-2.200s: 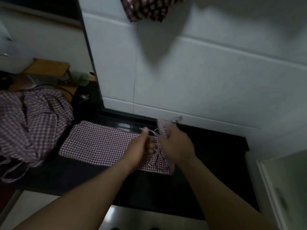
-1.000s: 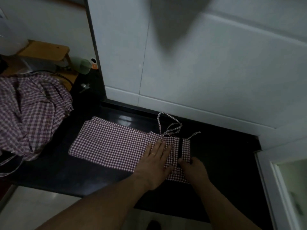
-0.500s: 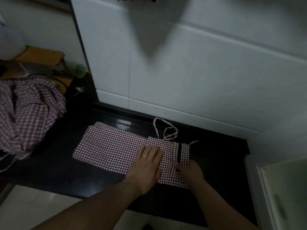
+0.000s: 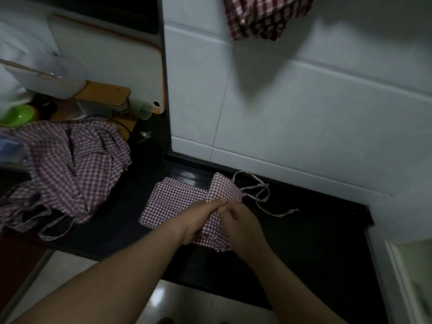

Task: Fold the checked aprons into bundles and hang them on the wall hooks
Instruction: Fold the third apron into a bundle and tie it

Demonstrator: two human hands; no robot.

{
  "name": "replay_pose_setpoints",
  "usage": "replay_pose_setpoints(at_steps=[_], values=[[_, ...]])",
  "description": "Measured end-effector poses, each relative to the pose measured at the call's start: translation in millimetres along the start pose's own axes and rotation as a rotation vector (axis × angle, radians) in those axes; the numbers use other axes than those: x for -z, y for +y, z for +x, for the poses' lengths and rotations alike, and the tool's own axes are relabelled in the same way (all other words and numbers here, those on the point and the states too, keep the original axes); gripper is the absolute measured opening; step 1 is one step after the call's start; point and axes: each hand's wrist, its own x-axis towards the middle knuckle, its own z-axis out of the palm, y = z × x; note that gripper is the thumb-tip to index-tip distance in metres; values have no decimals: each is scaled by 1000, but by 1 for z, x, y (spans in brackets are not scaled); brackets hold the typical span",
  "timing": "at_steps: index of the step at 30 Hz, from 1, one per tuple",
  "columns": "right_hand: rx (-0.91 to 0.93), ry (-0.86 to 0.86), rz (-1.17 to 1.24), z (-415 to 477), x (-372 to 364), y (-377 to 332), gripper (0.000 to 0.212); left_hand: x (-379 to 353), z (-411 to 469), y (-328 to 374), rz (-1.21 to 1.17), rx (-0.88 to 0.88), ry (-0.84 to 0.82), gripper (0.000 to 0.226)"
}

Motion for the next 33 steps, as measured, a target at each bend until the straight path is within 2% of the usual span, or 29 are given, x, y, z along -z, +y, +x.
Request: replay_pose_setpoints(at_steps=[2,4,7,9,12,15,18,19,21,23,25,27,29,31,33], values=[[-56,39,-31,1,-13,13,17,30,10,-14,65,-23,150,45],[-234,94,-33,4,-17,30,13,53,20,-29,108,-29,216,43],[-525,15,121,5,-14,43,34,64,28,-45,102,-40,180,47],[-594,-51,299,8,-14,47,53,59,35,-52,89,-66,129,54],[-576,-58,432,10,-15,57,68,41,44,-49,133,-137,68,55],[-559,-29,404,11,-9,60,62,23,60,-50,326,-215,86,45],[-565,-22,292,16,-5,68,49,11,74,-62,779,-389,296,48],[-571,-25,271,18,-5,71,46,10,76,-67,837,-437,396,47],[-581,-27,267,20,-4,75,44,8,74,-69,795,-527,535,37],[-594,-12,284,21,-2,78,40,15,71,-75,858,-678,586,30],[-601,-1,300,22,1,82,28,23,66,-82,1085,-797,522,35],[-591,17,321,20,0,82,10,27,68,-90,1217,-812,484,38],[-497,89,298,18,-3,75,9,23,71,-89,1183,-756,495,29],[-357,191,239,18,-6,60,12,17,74,-80,1071,-643,441,22],[-214,213,163,20,-13,37,15,10,69,-65,796,-464,364,22]])
